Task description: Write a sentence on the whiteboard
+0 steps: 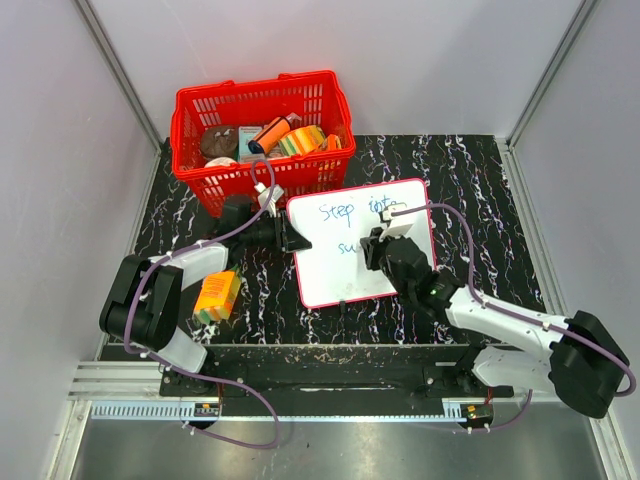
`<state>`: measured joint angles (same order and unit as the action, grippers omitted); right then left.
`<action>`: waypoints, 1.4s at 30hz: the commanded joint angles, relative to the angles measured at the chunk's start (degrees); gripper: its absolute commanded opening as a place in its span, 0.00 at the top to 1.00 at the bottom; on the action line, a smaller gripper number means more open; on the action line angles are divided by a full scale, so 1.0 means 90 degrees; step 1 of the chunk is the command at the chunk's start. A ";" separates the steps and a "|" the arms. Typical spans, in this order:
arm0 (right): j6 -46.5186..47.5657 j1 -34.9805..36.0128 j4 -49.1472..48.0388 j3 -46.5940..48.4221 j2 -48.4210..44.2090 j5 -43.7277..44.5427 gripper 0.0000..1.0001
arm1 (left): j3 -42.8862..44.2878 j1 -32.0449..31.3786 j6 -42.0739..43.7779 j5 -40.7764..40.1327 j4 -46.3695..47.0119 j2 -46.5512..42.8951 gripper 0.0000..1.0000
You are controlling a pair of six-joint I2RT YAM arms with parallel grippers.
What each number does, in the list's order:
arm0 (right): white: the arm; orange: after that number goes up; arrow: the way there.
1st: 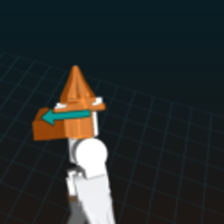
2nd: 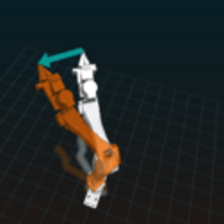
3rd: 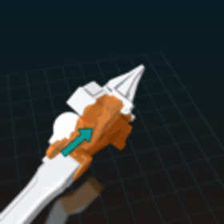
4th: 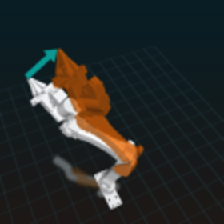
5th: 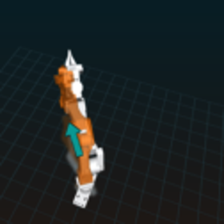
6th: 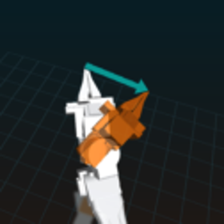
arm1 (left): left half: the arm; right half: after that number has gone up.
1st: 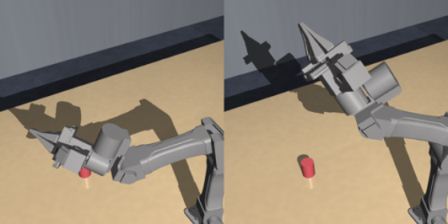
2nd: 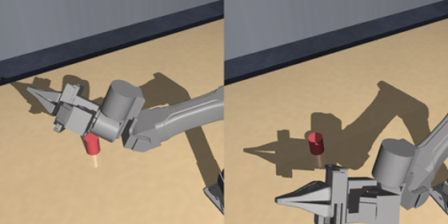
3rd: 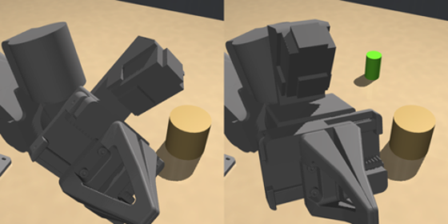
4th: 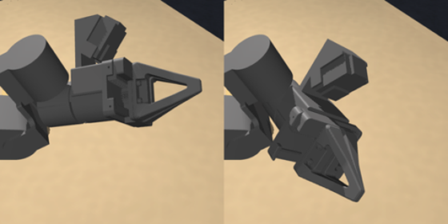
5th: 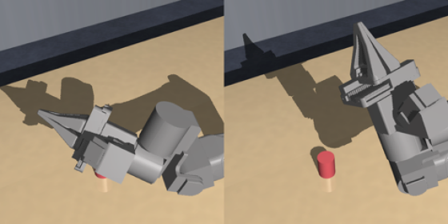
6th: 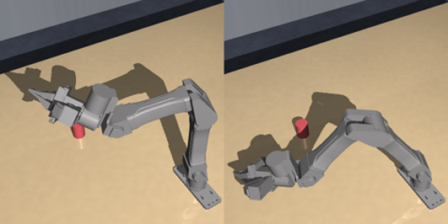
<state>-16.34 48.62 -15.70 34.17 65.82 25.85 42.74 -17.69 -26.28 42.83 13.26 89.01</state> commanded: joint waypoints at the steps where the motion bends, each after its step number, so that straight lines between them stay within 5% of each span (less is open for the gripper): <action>1: 0.0048 -0.0061 0.0251 -0.0047 -0.0214 0.0116 1.00 | -0.0091 -0.0144 0.1123 -0.1536 -0.0613 0.0344 1.00; 11: 0.0077 -0.0061 0.0251 0.0138 -0.0849 0.0117 1.00 | -0.0091 -0.0143 0.1123 -0.1536 -0.0613 0.0344 1.00; 26: -0.0225 -0.0695 0.0319 0.0315 -0.0907 -0.0957 1.00 | -0.0100 -0.0143 0.1114 -0.1526 -0.0613 0.0344 1.00; 42: -0.0284 -0.0764 -0.0003 0.0197 -0.0556 -0.0889 1.00 | -0.0081 -0.0153 0.1114 -0.1526 -0.0613 0.0354 1.00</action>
<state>-18.52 42.15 -12.56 35.11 59.94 18.31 42.74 -17.69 -26.15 42.85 13.26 89.01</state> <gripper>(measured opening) 0.190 0.290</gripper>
